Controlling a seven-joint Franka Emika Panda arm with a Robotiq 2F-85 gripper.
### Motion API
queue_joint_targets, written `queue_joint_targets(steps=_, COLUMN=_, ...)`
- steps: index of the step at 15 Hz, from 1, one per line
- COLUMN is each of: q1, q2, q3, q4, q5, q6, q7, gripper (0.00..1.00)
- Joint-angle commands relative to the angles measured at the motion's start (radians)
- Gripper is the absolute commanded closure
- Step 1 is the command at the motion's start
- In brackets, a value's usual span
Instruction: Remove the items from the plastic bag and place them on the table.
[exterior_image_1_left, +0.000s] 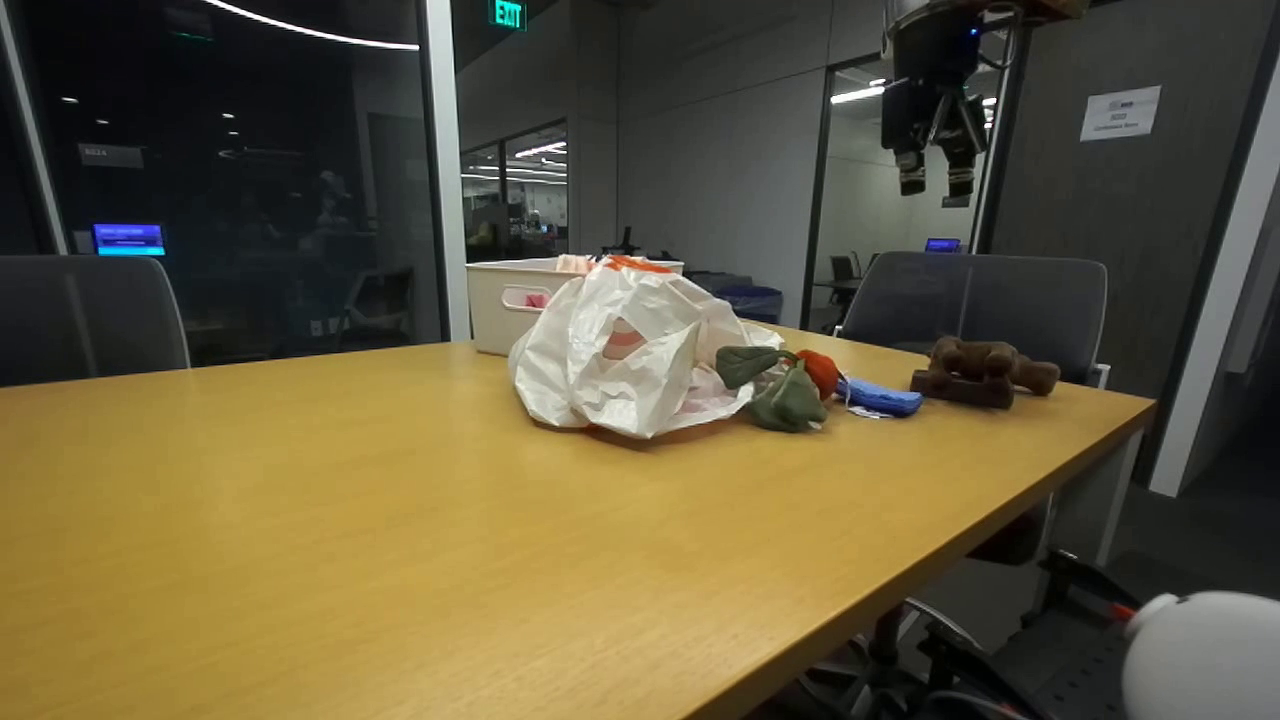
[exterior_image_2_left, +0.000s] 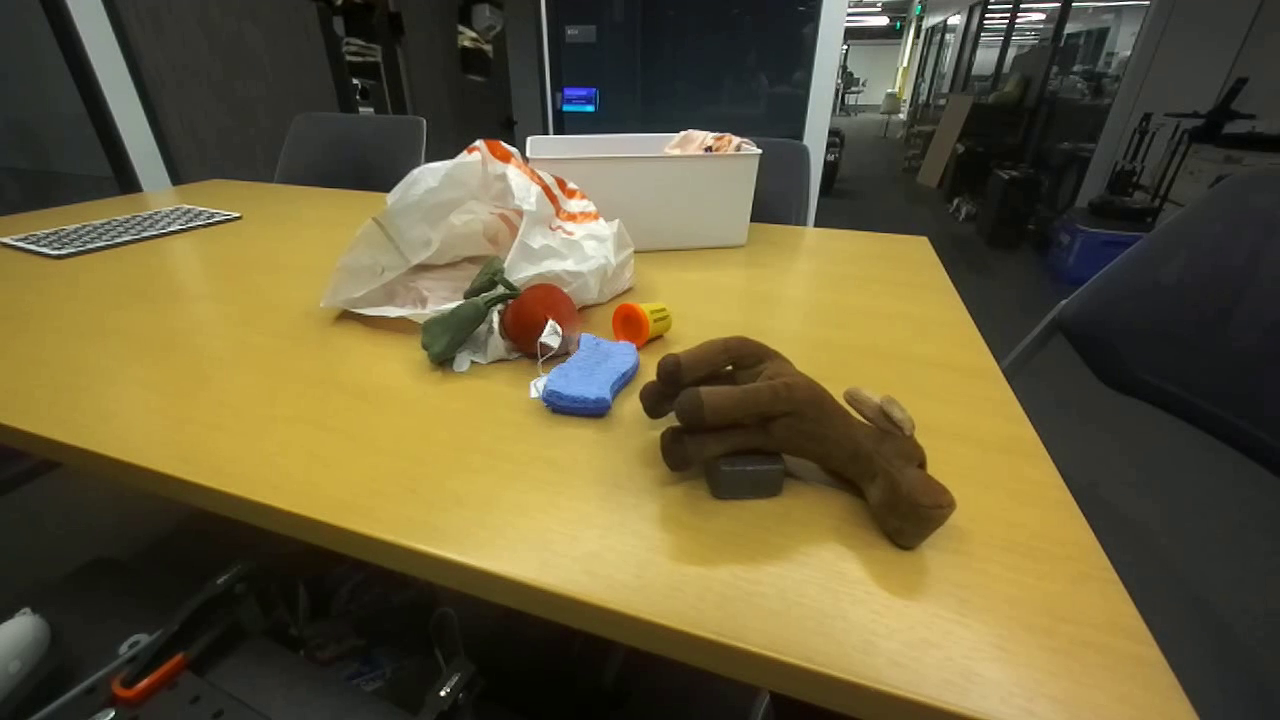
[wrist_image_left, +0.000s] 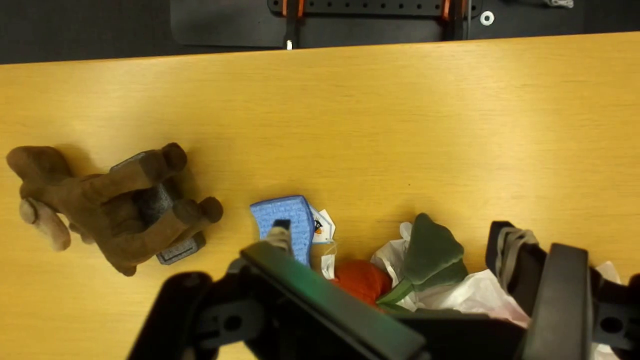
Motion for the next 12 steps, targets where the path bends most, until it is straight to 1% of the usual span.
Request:
queue_joint_targets(steps=1, q1=0.003, q2=0.001, q3=-0.002, q4=0.001, q5=0.0, q6=-0.003, q7=0.001, gripper=0.0)
queue_joint_targets(steps=3, q1=0.003, q2=0.001, q3=-0.002, q4=-0.001, q5=0.0, q6=-0.003, q7=0.001, gripper=0.0)
queue_joint_targets(steps=9, q1=-0.017, q2=-0.013, q3=0.001, q4=-0.005, q5=-0.023, q6=0.058, q7=0.055, gripper=0.0)
queue_joint_targets(steps=10, q1=-0.006, q2=0.001, q3=-0.001, q4=-0.007, q5=-0.009, q6=0.031, q7=0.032, gripper=0.0)
queue_joint_targets(steps=12, q1=-0.01, q2=0.001, q3=-0.001, q4=-0.007, q5=-0.011, q6=0.041, q7=0.039, gripper=0.0)
